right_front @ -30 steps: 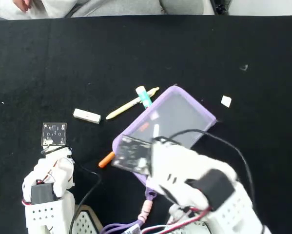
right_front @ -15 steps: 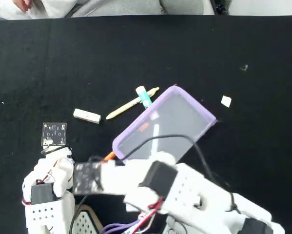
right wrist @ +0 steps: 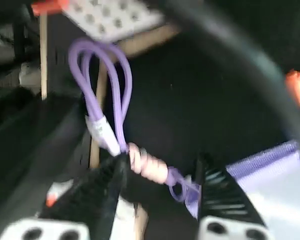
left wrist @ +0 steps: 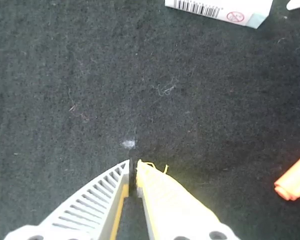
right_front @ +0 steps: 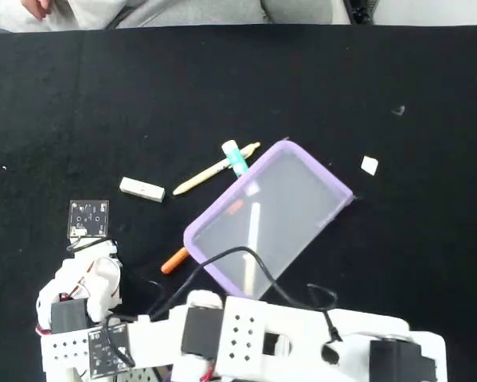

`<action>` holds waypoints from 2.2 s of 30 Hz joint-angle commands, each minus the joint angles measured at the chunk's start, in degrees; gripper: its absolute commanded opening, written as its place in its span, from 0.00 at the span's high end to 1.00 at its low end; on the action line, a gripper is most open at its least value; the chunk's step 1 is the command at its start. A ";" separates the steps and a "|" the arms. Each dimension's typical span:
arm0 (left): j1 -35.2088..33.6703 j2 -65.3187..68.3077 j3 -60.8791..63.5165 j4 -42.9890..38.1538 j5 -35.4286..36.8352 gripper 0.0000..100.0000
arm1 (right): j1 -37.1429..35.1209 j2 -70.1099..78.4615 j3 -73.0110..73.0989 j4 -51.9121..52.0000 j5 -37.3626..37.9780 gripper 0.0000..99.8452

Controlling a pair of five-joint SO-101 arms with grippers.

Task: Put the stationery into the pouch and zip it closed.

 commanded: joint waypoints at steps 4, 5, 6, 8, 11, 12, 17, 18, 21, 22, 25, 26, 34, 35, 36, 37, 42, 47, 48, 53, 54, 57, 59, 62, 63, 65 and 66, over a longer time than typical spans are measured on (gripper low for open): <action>1.36 -0.18 1.10 0.18 -0.35 0.97 | -0.79 1.19 -0.22 -0.26 -0.35 0.79; 2.15 -0.18 1.10 0.18 -0.35 0.97 | -0.79 0.66 -0.22 -0.26 -0.35 0.79; 2.86 -0.18 1.10 0.18 -0.26 0.97 | -0.79 0.13 -0.13 -0.26 -0.35 0.79; 3.82 -0.18 1.10 0.18 -0.18 0.97 | -0.79 -1.36 -0.13 -0.18 -0.35 0.79; 3.82 -0.18 1.10 0.18 -0.35 0.97 | -0.79 -4.62 -0.57 1.41 -0.35 0.79; 3.12 -0.18 1.10 0.18 -0.44 0.97 | -0.79 -6.11 -0.57 1.76 -0.35 0.79; -8.57 -0.35 1.10 -0.97 -0.53 0.97 | -0.62 -14.81 -0.40 1.76 -0.35 0.79; -10.95 -0.26 1.10 -2.46 -0.53 0.97 | -0.70 -16.66 -0.40 1.76 -0.35 0.79; -19.12 -0.26 1.10 -3.43 -0.53 0.97 | -0.79 -21.05 -0.40 1.76 -0.62 0.79; -22.55 -0.26 1.10 -3.43 -0.53 0.97 | -0.79 -21.93 -0.31 1.76 -0.70 0.79; -35.12 -0.26 1.10 -3.60 -0.53 0.97 | -0.79 -22.29 -0.13 1.76 -0.70 0.79; -39.60 -0.26 1.10 -3.78 -0.53 0.97 | -0.79 -22.29 -0.13 1.67 -0.62 0.79; -67.03 -0.26 1.10 -3.96 -0.53 0.97 | -0.79 -22.11 1.89 1.23 -0.35 0.79; -68.53 -0.26 1.10 -4.04 -0.53 0.97 | -0.70 -21.58 1.98 1.23 -0.35 0.79; -68.97 -0.26 1.10 -4.04 -0.62 0.97 | -0.70 -20.79 1.89 1.23 -0.35 0.79; -68.88 -0.26 1.10 -4.04 -1.49 0.97 | -0.70 -19.56 1.71 1.23 -0.35 0.79; -62.90 -0.18 1.10 -3.43 -8.00 0.97 | -0.53 -11.74 -0.84 1.23 -0.79 0.79; -57.45 -0.26 1.10 -3.43 -6.86 0.97 | -0.44 -7.34 -1.80 -0.35 -0.79 0.79; -55.43 -0.26 1.10 -3.43 -6.33 0.97 | -0.44 -7.52 -1.89 -0.35 -0.79 0.79; -45.67 -0.26 1.10 -3.87 -6.15 0.97 | 5.36 -11.65 -4.53 0.44 -0.53 0.79; -44.62 -0.35 1.10 -3.87 -6.15 0.97 | 8.00 -12.70 -5.14 1.14 -0.35 0.79; -42.24 -0.35 1.10 -3.96 -6.15 0.97 | 16.53 -14.90 -9.01 5.19 2.81 0.79; -40.48 -0.35 1.01 -3.96 -6.15 0.97 | 22.15 -16.13 -12.26 8.26 5.54 0.79; -33.98 -0.35 0.13 -4.40 -6.15 0.97 | 30.68 -17.19 -17.45 11.43 7.21 0.79; -31.16 -0.35 -0.40 -4.13 -6.24 0.97 | 33.32 -17.36 -18.77 11.96 7.74 0.79; -25.27 -0.35 -1.98 -3.87 -6.07 0.97 | 38.59 -17.36 -20.70 12.40 8.09 0.79; -22.20 -0.35 -2.95 -3.52 -6.07 0.97 | 41.14 -17.36 -21.32 12.40 8.00 0.79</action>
